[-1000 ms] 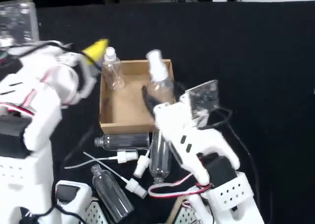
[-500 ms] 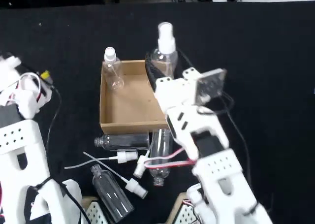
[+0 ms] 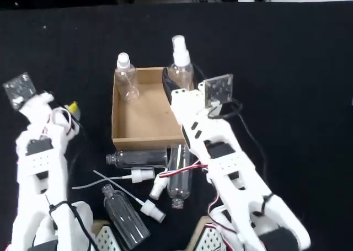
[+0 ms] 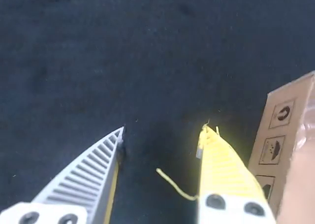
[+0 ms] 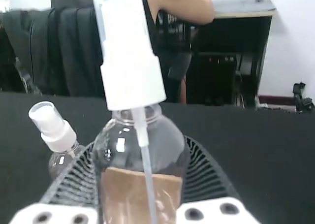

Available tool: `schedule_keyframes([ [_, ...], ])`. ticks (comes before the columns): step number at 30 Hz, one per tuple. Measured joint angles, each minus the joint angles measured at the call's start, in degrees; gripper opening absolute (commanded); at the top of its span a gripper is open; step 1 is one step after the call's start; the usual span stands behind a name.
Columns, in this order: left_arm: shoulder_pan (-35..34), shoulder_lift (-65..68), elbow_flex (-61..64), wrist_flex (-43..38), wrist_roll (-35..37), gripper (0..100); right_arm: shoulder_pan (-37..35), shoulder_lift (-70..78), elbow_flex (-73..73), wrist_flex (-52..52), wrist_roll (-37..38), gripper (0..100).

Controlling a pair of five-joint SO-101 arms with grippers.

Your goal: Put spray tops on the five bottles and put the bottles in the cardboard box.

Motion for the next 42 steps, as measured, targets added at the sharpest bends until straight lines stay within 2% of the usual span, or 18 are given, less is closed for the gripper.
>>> schedule_keyframes([
  [5, 0.4, -0.1, 5.4, -6.1, 0.0, 22, 0.8, 8.9, 1.7, -15.9, 0.0, 1.0],
  [13, 0.5, -0.1, 8.5, -10.0, 0.2, 22, 1.1, 22.2, -0.9, -21.9, 0.0, 1.0],
  [18, 0.5, -0.1, 11.3, -14.2, 5.5, 22, 1.1, 27.9, -2.9, -27.8, 0.0, 1.0],
  [22, 0.5, -0.1, 12.5, -17.1, 6.4, 22, 1.1, 32.0, -3.0, -33.3, 0.0, 1.0],
  [33, 0.5, -0.1, 12.5, -17.8, 6.4, 22, 1.1, 46.9, -13.0, -35.3, 0.0, 1.0],
  [42, 0.5, -0.1, 12.5, -17.8, 6.4, 22, 1.1, 52.0, -16.1, -35.3, 0.0, 1.1],
])
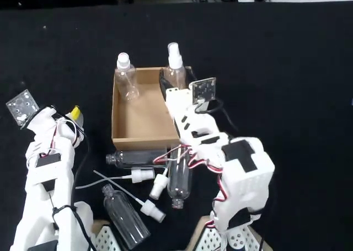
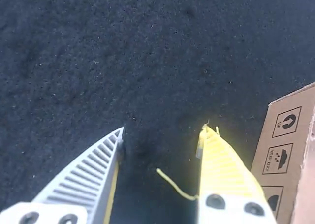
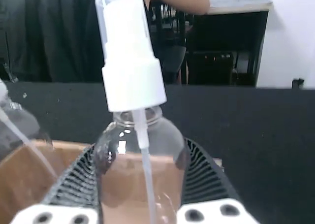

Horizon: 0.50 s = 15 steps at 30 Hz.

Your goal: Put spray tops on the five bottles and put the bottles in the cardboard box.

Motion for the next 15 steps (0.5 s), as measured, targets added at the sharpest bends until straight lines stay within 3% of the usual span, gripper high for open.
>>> schedule_keyframes([
  [15, 0.0, 0.0, 0.0, 0.0, 0.0, 22, 0.0, 4.3, -3.2, -0.8, 0.0, 1.3],
])
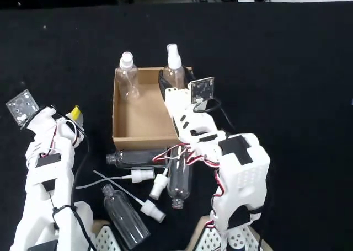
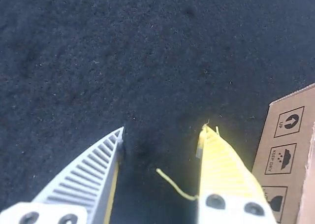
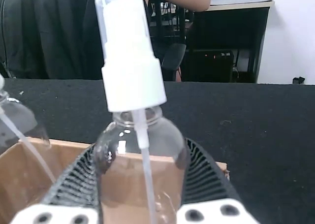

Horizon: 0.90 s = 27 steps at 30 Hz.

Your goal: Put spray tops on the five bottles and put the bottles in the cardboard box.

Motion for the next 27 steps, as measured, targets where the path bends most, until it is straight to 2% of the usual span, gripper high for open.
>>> schedule_keyframes([
  [5, 0.0, 0.0, 0.0, 0.0, 0.0, 22, 0.0, 0.0, 0.0, 0.0, 0.0, 1.8],
  [12, 0.0, 0.0, 0.0, 0.0, 0.0, 22, 0.0, 0.0, 0.0, 0.0, 0.0, 20.4],
  [22, 0.0, 0.0, 0.0, 0.0, 0.0, 22, -0.1, 0.1, 0.0, 0.0, -0.1, 13.8],
  [27, 0.0, 0.0, 0.0, 0.0, 0.0, 22, 0.0, 0.1, 0.0, 0.0, -0.1, 18.6],
])
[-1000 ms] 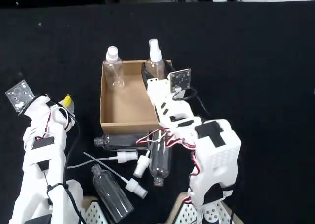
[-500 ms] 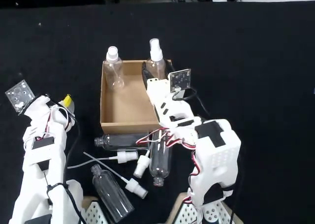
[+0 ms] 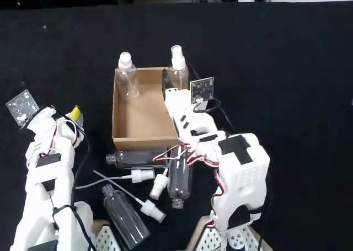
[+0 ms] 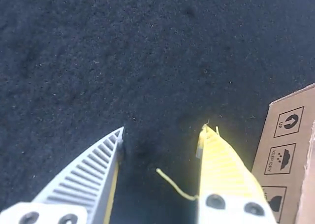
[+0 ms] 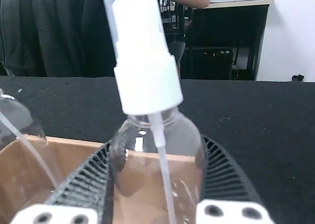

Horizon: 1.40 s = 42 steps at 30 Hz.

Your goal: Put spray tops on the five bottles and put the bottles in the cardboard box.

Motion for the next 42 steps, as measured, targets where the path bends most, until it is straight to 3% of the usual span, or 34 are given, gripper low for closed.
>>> schedule_keyframes([
  [5, 0.0, 0.0, 0.0, 0.0, 0.0, 22, 0.0, 0.0, 0.0, 0.0, 0.0, 28.4],
  [27, 0.0, 0.0, 0.0, 0.0, 0.0, 22, 0.0, 0.0, 0.0, 0.0, 0.0, 28.5],
  [33, 0.0, 0.0, 0.0, 0.0, 0.0, 22, 0.0, 0.0, 0.0, 0.0, 0.0, 38.9],
  [42, 0.0, 0.0, 0.0, 0.0, 0.0, 22, 0.0, 0.0, 0.0, 0.0, 0.0, 39.4],
])
